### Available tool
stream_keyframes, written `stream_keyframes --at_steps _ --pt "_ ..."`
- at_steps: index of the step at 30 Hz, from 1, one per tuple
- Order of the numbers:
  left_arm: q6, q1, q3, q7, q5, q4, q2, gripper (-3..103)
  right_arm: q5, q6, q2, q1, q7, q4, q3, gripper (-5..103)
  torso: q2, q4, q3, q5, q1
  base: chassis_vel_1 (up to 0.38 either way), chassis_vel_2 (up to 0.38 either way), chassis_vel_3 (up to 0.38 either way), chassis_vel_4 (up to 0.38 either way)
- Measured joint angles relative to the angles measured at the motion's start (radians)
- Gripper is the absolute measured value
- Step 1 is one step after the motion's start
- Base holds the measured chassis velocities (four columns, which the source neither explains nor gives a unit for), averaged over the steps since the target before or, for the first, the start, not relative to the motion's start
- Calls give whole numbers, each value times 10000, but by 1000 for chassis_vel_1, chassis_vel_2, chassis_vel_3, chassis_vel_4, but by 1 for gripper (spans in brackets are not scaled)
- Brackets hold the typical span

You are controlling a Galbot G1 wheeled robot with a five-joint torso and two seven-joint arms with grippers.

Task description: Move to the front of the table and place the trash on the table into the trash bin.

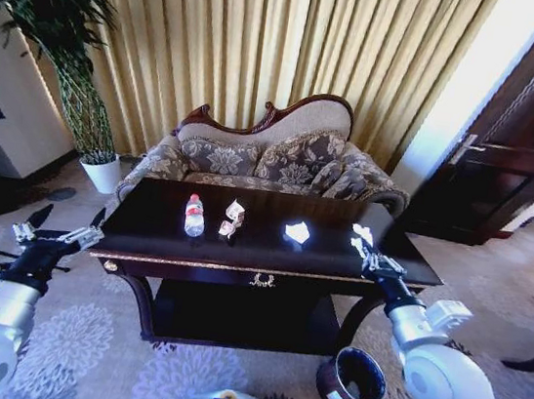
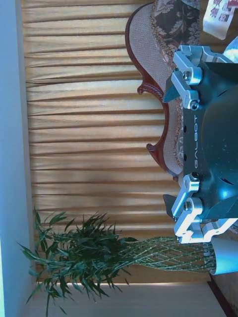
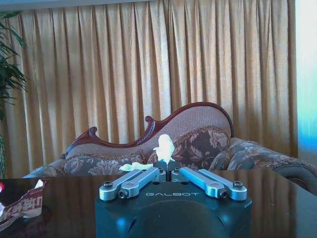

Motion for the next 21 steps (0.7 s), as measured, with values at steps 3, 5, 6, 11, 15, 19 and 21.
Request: stream_keyframes --at_steps 3,5,6,11,15,19,21 --pt "-6 6 -2 1 2 -18 -10 100 0 -5 -28 -7 1 -9 22 1 0 1 0 0 -1 117 -120 -99 120" --pt "-7 6 -2 2 2 -21 -11 100 -3 -6 -28 5 1 -26 20 1 0 1 0 1 -1 113 -99 -85 98" --pt "-8 6 -4 2 2 -23 -11 100 -9 -8 -25 14 1 -48 7 1 0 1 0 0 -1 78 -97 -85 98" --pt "-12 1 -7 5 3 -36 -17 100 -35 -13 49 -2 -6 -149 -80 1 -2 0 1 0 0 94 -102 -112 94" --pt "-14 1 -20 6 3 -58 -39 100 -84 10 114 -41 -12 -578 -138 1 0 1 -1 0 -1 94 -86 -91 77" --pt "-15 2 10 6 6 -60 -93 100 -134 148 128 -60 -14 -1534 -161 1 1 2 -1 -1 -4 52 -39 -51 42" --pt "-16 3 27 10 6 -60 -109 100 -171 181 131 -36 -6 -1869 -179 1 1 -1 -1 0 -3 0 0 0 0"
